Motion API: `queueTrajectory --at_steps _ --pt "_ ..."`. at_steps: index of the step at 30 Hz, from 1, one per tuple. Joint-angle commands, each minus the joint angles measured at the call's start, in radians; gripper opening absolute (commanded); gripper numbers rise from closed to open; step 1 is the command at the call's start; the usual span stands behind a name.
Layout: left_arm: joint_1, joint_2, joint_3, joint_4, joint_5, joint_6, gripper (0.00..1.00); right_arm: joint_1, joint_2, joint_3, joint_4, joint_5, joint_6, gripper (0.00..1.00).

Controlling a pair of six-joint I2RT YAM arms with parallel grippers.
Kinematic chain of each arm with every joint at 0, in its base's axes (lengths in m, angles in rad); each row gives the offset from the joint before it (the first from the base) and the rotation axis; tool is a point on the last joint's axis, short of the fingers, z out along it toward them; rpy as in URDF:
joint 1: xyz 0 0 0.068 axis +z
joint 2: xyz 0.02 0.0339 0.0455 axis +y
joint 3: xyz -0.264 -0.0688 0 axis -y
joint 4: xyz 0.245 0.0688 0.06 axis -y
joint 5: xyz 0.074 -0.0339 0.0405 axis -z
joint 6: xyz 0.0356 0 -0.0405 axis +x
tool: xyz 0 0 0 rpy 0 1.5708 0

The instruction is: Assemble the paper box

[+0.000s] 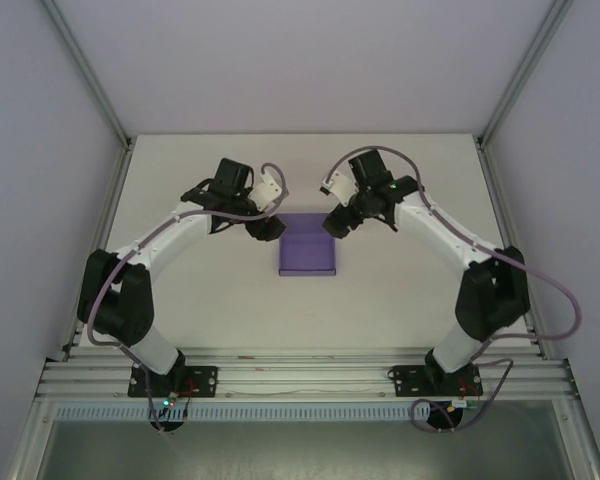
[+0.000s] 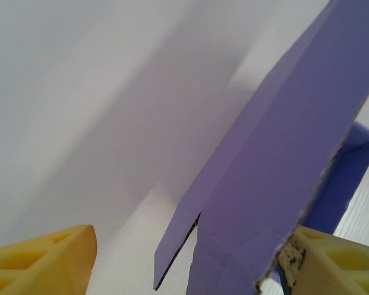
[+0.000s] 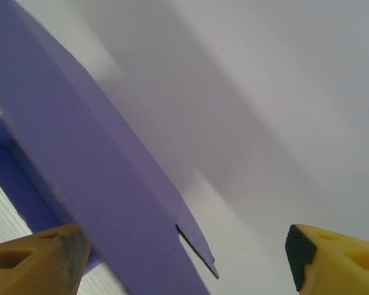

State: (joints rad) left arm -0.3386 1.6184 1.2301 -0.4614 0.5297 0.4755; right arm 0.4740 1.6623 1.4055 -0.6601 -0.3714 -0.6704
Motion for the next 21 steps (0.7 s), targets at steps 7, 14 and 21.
queueTrajectory --at_steps 7,14,21 --pt "0.0 0.046 0.068 -0.102 -0.03 0.07 0.47 -0.006 0.118 0.12 -0.168 0.035 -0.061 0.45" --pt "-0.011 0.096 0.119 -0.132 -0.055 0.069 0.16 -0.006 0.139 0.143 -0.187 0.058 -0.041 0.27" --pt "-0.016 0.085 0.119 -0.076 -0.078 0.0 0.0 -0.006 0.115 0.13 -0.165 0.056 0.001 0.09"
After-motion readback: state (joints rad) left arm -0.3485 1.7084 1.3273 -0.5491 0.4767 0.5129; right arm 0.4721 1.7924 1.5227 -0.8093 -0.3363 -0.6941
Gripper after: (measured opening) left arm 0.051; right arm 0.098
